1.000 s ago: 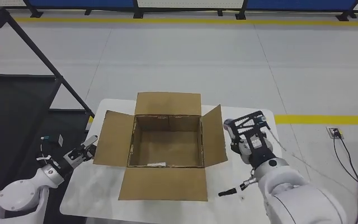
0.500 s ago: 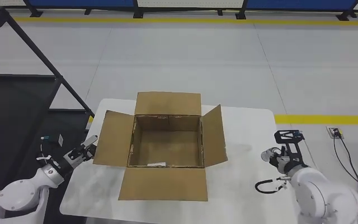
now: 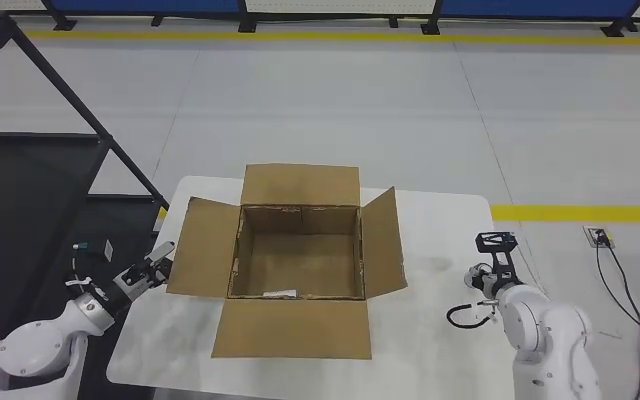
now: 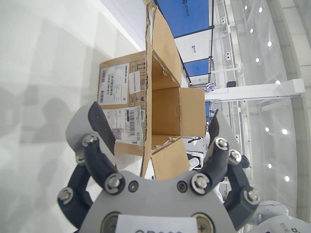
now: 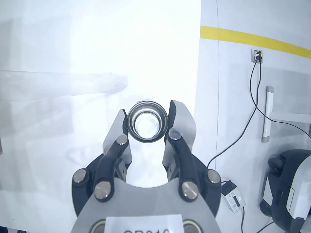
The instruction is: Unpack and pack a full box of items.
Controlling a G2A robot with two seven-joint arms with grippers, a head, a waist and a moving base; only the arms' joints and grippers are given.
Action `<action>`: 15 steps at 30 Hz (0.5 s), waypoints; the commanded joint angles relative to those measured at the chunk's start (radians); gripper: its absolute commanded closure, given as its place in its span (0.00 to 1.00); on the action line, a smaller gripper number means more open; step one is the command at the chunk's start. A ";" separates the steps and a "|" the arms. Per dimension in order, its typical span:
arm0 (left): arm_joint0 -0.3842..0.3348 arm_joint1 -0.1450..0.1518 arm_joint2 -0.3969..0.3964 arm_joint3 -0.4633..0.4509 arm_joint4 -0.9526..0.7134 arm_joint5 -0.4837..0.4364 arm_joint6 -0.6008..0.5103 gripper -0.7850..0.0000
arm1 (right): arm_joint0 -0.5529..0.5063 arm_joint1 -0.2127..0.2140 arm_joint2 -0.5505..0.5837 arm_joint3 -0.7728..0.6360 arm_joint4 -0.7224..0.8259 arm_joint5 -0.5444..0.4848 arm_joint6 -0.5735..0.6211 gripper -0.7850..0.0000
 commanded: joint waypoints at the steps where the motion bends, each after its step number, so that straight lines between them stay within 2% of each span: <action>1: 0.000 0.000 0.000 0.000 0.000 0.000 0.000 0.00 | 0.007 0.002 0.002 0.023 0.005 -0.003 -0.007 1.00; 3: 0.000 0.000 0.000 0.000 0.000 0.000 0.000 0.00 | 0.015 0.005 0.004 0.045 0.018 -0.009 -0.015 1.00; 5: 0.000 0.000 0.000 0.000 0.000 0.000 0.000 0.00 | 0.020 0.008 0.006 0.064 0.026 -0.015 -0.019 0.76; 8: 0.000 0.000 0.000 0.000 0.000 0.000 0.000 0.00 | 0.027 0.013 0.008 0.083 0.039 -0.027 -0.023 0.64; 9: 0.000 0.000 0.000 0.000 0.000 0.000 0.000 0.00 | 0.027 0.014 0.009 0.086 0.042 -0.026 -0.025 0.57; 13: 0.000 0.000 0.000 0.000 0.000 0.000 0.000 0.00 | 0.023 0.019 0.006 0.090 0.053 -0.028 -0.028 0.50; 15: 0.000 0.000 0.000 0.000 0.000 0.000 0.000 0.00 | 0.020 0.021 0.005 0.088 0.058 -0.029 -0.028 0.21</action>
